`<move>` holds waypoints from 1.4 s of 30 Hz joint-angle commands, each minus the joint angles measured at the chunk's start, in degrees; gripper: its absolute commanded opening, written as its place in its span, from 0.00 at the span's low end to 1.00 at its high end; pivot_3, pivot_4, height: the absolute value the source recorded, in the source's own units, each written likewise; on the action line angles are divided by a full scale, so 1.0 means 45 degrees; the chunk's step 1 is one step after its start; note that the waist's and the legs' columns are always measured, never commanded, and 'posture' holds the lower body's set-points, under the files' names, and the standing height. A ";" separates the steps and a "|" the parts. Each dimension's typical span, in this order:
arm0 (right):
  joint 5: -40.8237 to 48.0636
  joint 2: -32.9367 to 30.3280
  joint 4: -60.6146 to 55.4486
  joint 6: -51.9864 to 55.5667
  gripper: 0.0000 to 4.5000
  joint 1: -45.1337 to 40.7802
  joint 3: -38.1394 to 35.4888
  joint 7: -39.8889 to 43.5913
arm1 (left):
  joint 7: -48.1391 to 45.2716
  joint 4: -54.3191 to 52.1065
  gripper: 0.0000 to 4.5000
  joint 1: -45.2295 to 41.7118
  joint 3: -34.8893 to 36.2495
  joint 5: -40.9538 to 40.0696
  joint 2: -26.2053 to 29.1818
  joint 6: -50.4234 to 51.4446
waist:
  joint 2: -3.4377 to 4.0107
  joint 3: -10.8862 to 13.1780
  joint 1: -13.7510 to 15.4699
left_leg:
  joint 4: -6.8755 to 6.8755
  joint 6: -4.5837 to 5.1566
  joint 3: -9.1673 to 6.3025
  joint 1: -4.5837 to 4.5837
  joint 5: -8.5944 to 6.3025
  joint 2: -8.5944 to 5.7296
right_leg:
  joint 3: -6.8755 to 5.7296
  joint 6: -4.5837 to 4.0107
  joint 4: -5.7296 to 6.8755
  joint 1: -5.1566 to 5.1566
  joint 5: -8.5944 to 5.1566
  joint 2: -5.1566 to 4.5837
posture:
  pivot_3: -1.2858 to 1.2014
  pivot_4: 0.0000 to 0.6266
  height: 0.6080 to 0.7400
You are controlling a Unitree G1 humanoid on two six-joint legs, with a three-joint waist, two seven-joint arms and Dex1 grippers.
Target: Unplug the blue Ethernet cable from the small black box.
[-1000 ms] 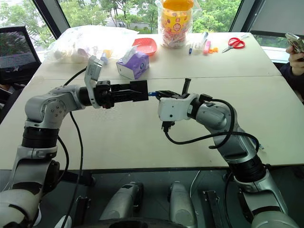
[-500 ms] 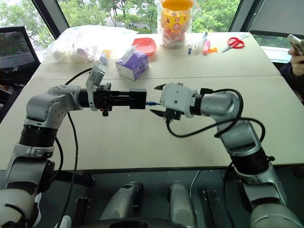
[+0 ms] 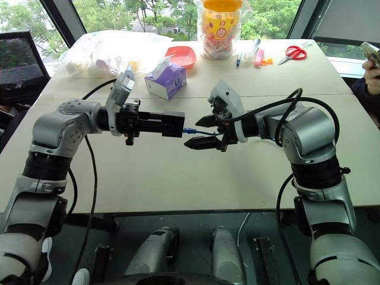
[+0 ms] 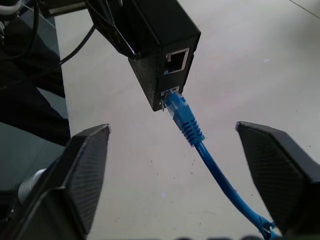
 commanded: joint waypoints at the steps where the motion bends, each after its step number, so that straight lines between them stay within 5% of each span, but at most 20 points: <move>1: 0.0452 -0.0212 -0.0012 0.0067 0.57 -0.0530 0.0202 0.0093 | -0.0040 -0.0572 0.10 -0.0031 0.0199 -0.0026 0.0146 -0.0146 | 0.0000 0.0000 -0.0004 | 0.0000 0.0000 0.0001 0.0000 0.0000 0.0000 | 0.0001 0.0003 0.0000 0.0000 0.0001 0.0000 | 0.52 0.24 1.00; 3: 0.0550 -0.0381 0.0023 0.0131 0.35 -0.0669 0.0473 0.0212 | -0.0044 -0.0634 0.10 0.0018 0.0198 -0.0016 0.0138 -0.0156 | 0.0000 0.0000 -0.0001 | -0.0001 0.0000 0.0000 0.0000 0.0000 0.0000 | 0.0000 0.0006 -0.0001 0.0000 0.0003 0.0000 | 0.52 0.24 1.00; 27: 0.1016 -0.0555 0.0688 -0.0023 0.35 -0.1608 0.1733 0.0546 | -0.0094 -0.1299 0.10 0.0461 -0.0037 0.0043 0.0104 -0.0100 | 0.0000 0.0000 -0.0004 | 0.0000 0.0000 0.0000 -0.0001 0.0000 -0.0001 | -0.0002 0.0023 -0.0001 0.0000 0.0011 0.0000 | 0.52 0.24 1.00; 32: 0.0994 -0.0460 0.0786 -0.0092 0.01 -0.1760 0.1940 0.0570 | -0.0139 -0.1453 0.10 0.0546 -0.0066 0.0064 0.0109 -0.0072 | 0.0001 0.0000 -0.0014 | 0.0000 0.0000 0.0000 -0.0001 0.0000 0.0000 | -0.0003 0.0022 -0.0001 -0.0001 0.0011 0.0001 | 0.52 0.24 1.00; 42: 0.0731 -0.0733 0.0818 -0.0491 0.01 -0.1733 0.2425 0.0797 | -0.0197 -0.1819 0.10 0.0815 -0.0069 -0.0026 0.0221 0.0002 | 0.0001 0.0000 -0.0014 | 0.0001 0.0000 0.0000 -0.0002 0.0000 0.0000 | -0.0003 0.0022 -0.0001 -0.0001 0.0011 0.0001 | 0.52 0.24 1.00</move>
